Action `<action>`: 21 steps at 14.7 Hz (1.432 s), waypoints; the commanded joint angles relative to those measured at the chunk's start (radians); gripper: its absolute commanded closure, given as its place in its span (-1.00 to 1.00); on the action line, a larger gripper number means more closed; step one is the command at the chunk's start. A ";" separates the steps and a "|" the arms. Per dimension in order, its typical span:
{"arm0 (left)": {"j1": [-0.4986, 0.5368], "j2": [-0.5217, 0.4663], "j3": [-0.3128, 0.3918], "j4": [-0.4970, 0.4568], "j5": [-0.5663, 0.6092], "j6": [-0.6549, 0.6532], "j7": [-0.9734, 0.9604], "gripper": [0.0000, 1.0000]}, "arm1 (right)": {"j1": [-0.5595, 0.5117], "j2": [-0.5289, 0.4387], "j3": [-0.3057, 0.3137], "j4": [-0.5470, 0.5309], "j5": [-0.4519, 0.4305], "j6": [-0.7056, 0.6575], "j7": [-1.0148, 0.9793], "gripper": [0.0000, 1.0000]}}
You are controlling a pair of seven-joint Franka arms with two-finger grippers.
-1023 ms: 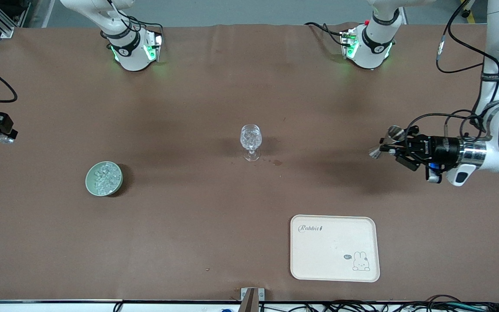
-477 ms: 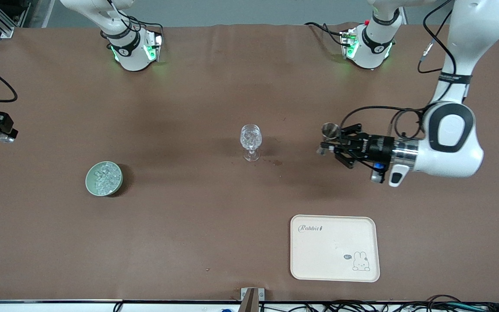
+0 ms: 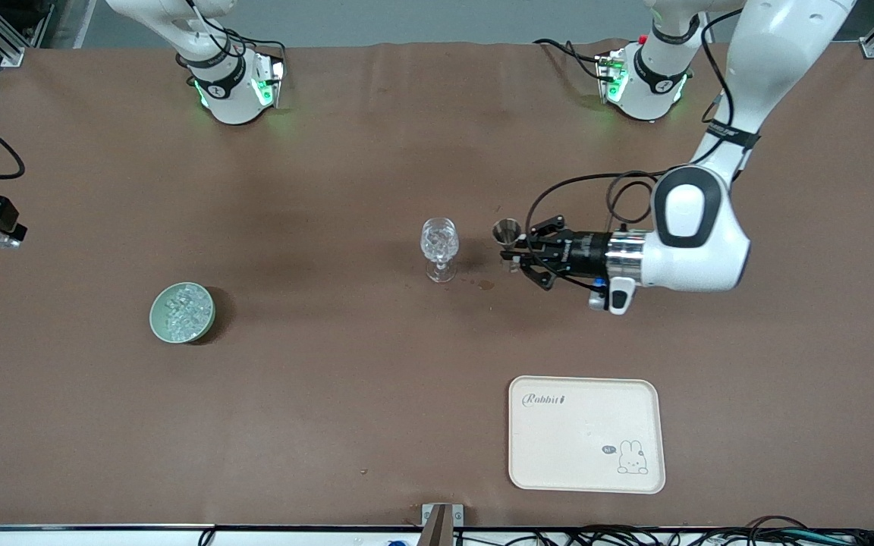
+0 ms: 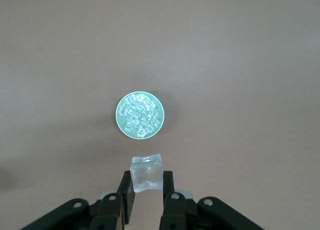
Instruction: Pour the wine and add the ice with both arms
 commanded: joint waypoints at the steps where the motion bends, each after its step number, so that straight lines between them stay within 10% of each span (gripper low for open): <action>1: -0.010 0.032 -0.050 0.010 0.065 0.072 -0.043 0.99 | -0.013 -0.036 0.018 -0.038 0.012 0.006 0.011 0.98; 21: -0.049 0.063 -0.204 0.092 0.571 0.276 -0.436 0.98 | -0.013 -0.035 0.019 -0.039 0.012 0.010 0.009 0.98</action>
